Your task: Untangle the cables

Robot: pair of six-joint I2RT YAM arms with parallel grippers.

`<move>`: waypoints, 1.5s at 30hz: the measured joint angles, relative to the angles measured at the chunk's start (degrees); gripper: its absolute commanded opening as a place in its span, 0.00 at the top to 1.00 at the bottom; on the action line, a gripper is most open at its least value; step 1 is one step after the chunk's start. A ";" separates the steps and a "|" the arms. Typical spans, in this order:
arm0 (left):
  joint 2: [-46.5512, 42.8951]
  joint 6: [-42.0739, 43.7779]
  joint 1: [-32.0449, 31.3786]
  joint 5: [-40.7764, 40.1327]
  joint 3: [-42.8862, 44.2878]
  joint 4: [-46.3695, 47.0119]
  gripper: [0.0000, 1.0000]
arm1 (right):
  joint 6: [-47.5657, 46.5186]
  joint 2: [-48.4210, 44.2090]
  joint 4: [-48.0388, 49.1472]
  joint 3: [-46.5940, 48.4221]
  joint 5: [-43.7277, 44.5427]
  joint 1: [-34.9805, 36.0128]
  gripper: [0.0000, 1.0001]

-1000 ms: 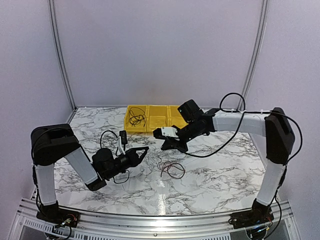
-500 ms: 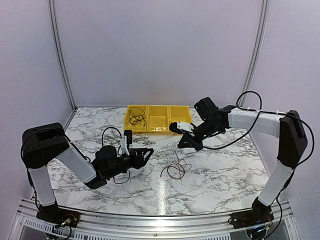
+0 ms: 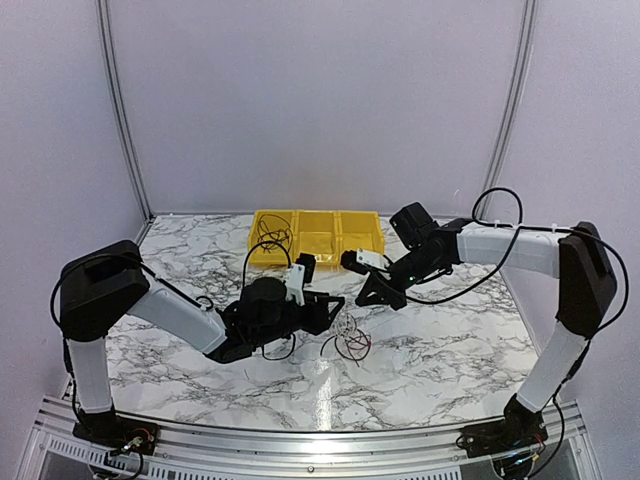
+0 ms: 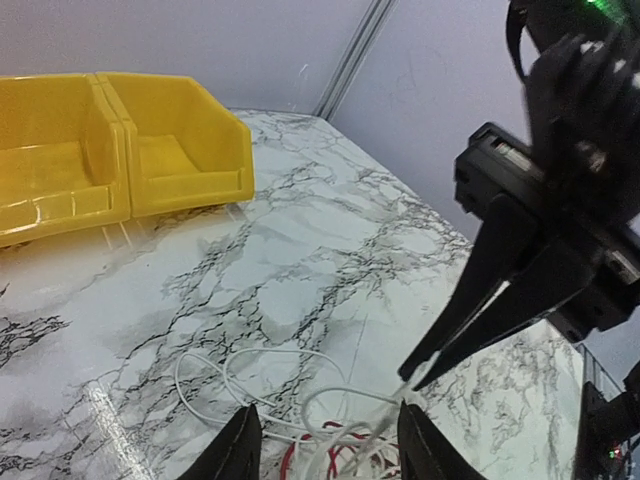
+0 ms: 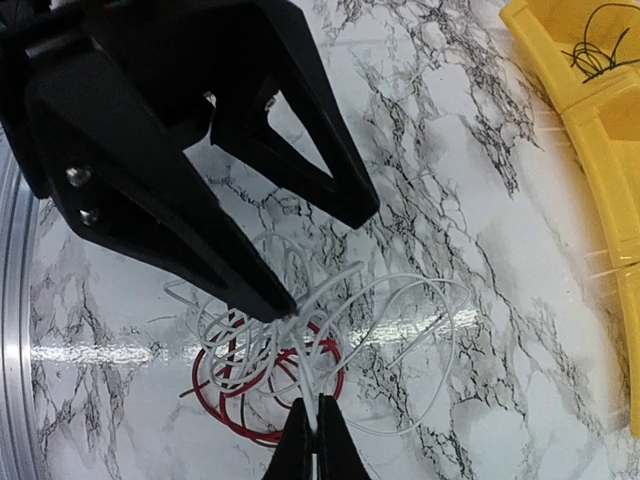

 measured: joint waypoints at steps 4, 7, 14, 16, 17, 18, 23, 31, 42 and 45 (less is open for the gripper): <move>2.75 1.27 -0.11 -1.22 2.91 -3.65 0.55 | 0.55 -1.62 0.28 -0.68 -1.18 0.00 1.00; 4.81 2.34 -0.20 -1.49 4.79 -4.94 0.53 | 0.68 -3.41 0.35 -0.79 -2.01 0.00 1.00; 7.13 3.98 -0.37 -1.57 7.78 -5.42 0.60 | 0.94 -4.70 0.52 -0.79 -3.21 0.00 1.00; 7.19 4.31 -0.48 -1.51 7.93 -5.40 0.71 | 0.94 -4.70 0.57 -0.81 -3.19 0.00 1.00; 7.19 4.55 -0.52 -1.42 7.93 -5.38 0.77 | 0.94 -4.70 0.55 -0.81 -3.15 0.00 1.00; 7.19 4.68 -0.59 -1.36 7.93 -5.35 0.83 | 0.94 -4.70 0.57 -0.81 -3.13 0.00 1.00; 6.54 5.03 -0.85 -2.58 6.16 -5.11 0.98 | 1.27 -4.70 0.96 -0.81 -1.31 0.00 1.00; -1.14 4.02 -0.85 -7.17 -4.46 -4.92 1.00 | 1.55 -8.74 2.38 -3.32 3.61 -0.11 1.00; -14.75 -0.28 -0.72 -13.64 -9.90 -9.18 1.00 | 2.91 -10.51 8.92 -4.70 8.70 -0.96 1.00; -18.21 -0.90 -0.79 -13.88 -10.73 -12.63 1.00 | 3.54 -10.73 10.73 -5.16 8.68 -0.96 1.00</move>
